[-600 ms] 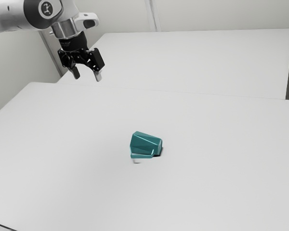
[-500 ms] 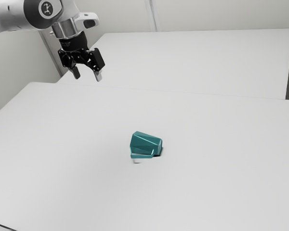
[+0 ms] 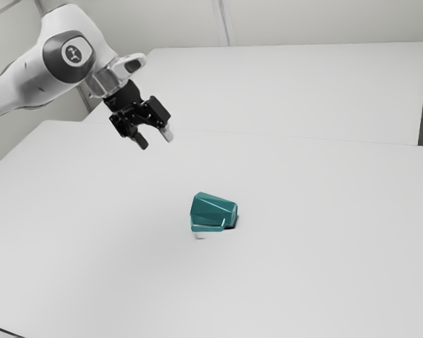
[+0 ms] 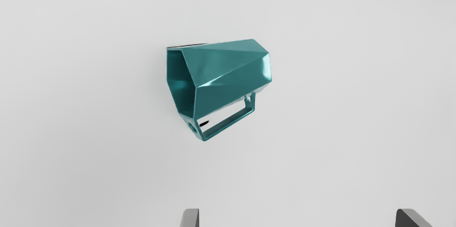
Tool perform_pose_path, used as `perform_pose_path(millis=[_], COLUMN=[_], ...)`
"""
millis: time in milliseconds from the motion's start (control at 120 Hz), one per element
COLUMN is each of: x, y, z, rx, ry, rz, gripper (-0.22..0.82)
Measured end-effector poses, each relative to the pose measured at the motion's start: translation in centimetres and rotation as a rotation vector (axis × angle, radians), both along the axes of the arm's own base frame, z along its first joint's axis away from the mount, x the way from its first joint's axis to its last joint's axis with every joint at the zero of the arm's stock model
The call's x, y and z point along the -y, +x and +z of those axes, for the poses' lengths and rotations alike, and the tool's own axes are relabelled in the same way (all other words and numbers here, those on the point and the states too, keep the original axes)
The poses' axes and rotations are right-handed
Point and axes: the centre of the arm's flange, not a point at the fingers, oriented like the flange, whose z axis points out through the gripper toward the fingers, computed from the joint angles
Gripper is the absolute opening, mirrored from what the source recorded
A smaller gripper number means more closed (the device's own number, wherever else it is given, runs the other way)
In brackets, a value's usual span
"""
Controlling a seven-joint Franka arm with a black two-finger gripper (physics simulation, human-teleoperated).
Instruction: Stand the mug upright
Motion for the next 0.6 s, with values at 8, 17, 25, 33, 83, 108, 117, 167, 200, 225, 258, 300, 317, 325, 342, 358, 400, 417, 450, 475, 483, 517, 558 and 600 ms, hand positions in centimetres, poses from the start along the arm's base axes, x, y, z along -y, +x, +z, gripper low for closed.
perform_pose_path(millis=[8,17,25,33,83,108,117,167,200,225,258,300,317,325,342,358,400,417,450,475,483,517,558,600], x=[-0.2,-0.5,-0.7,-1.0,-2.3,-2.9,-3.1,-3.9,-4.2,-4.4,-4.4,-4.2,-4.1,-4.0,-3.9,-3.8,-3.4,-3.3,-3.0,-2.8,-2.8,-2.6,-2.4,-2.4], y=[0.0,0.0,0.0,0.0,0.0,0.0,0.0,0.0,-0.1,-0.1,-0.2,-0.3,-0.3,-0.4,-0.4,-0.5,-0.6,-0.7,-0.8,-1.0,-1.1,-1.3,-1.5,-1.7], z=[-0.2,-0.5,-0.7,-0.9,-2.2,-2.7,-2.8,-3.8,-4.4,-4.7,-5.2,-5.8,-6.1,-6.3,-6.5,-6.9,-7.7,-8.0,-8.6,-9.1,-9.3,-10.1,-11.0,-11.8], rx=[0.002,0.003,0.005,0.008,0.023,0.033,0.036,0.055,0.067,0.076,0.086,0.096,0.099,0.1,0.103,0.104,0.107,0.109,0.111,0.111,0.109,0.107,0.105,0.103], ry=[-0.009,-0.018,-0.026,-0.034,-0.08,-0.099,-0.104,-0.135,-0.151,-0.161,-0.173,-0.19,-0.197,-0.201,-0.207,-0.215,-0.232,-0.237,-0.247,-0.254,-0.257,-0.266,-0.274,-0.278], rz=[0.005,0.011,0.016,0.021,0.051,0.064,0.068,0.084,0.089,0.089,0.086,0.08,0.077,0.076,0.074,0.072,0.067,0.065,0.06,0.058,0.057,0.056,0.054,0.052], gripper=[0.6,0.6,0.6,0.6,0.6,0.6,0.6,0.6,0.6,0.6,0.6,0.6,0.6,0.6,0.6,0.6,0.6,0.6,0.6,0.6,0.6,0.6,0.6,0.6])
